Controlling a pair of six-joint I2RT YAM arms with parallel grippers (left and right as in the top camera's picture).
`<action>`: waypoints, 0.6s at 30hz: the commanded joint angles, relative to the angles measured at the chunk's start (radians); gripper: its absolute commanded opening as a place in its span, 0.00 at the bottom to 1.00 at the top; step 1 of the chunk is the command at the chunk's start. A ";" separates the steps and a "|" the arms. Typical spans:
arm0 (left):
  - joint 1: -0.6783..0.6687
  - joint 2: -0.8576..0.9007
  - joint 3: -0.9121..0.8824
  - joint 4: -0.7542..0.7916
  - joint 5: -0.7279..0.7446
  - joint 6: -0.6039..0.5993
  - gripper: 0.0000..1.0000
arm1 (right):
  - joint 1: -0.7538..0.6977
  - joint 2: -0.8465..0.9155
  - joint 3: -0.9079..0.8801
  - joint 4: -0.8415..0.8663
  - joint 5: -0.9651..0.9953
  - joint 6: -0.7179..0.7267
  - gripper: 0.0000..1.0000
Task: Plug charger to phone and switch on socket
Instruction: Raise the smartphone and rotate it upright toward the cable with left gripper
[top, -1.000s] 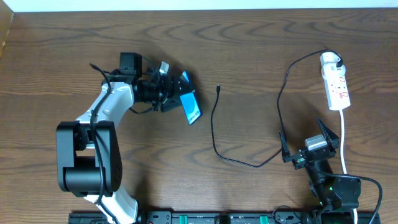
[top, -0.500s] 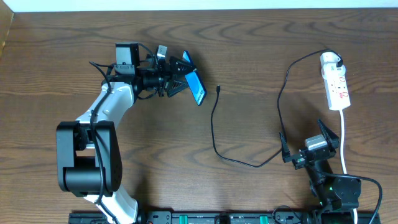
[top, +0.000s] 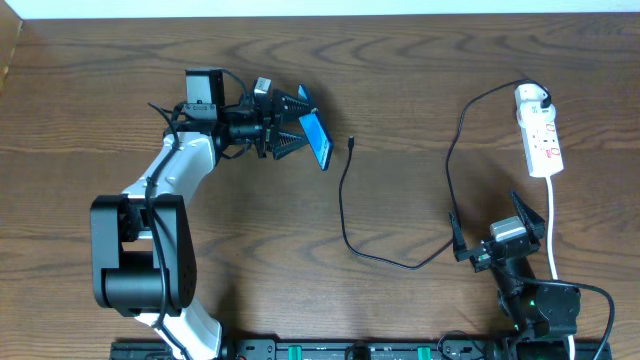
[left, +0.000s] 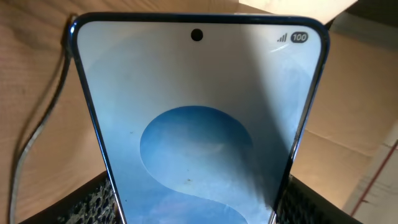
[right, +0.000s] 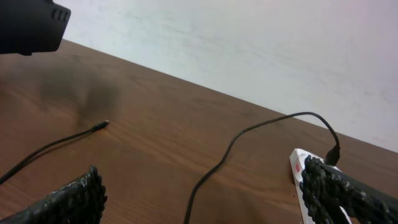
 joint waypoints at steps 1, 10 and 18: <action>0.006 -0.034 0.022 0.005 0.069 -0.078 0.68 | 0.010 -0.006 -0.004 -0.001 -0.003 0.006 0.99; 0.006 -0.034 0.022 0.005 0.060 -0.223 0.68 | 0.010 -0.006 -0.004 -0.001 -0.003 0.007 0.99; 0.006 -0.034 0.022 0.005 0.033 -0.403 0.68 | 0.010 -0.006 -0.004 -0.001 -0.003 0.006 0.99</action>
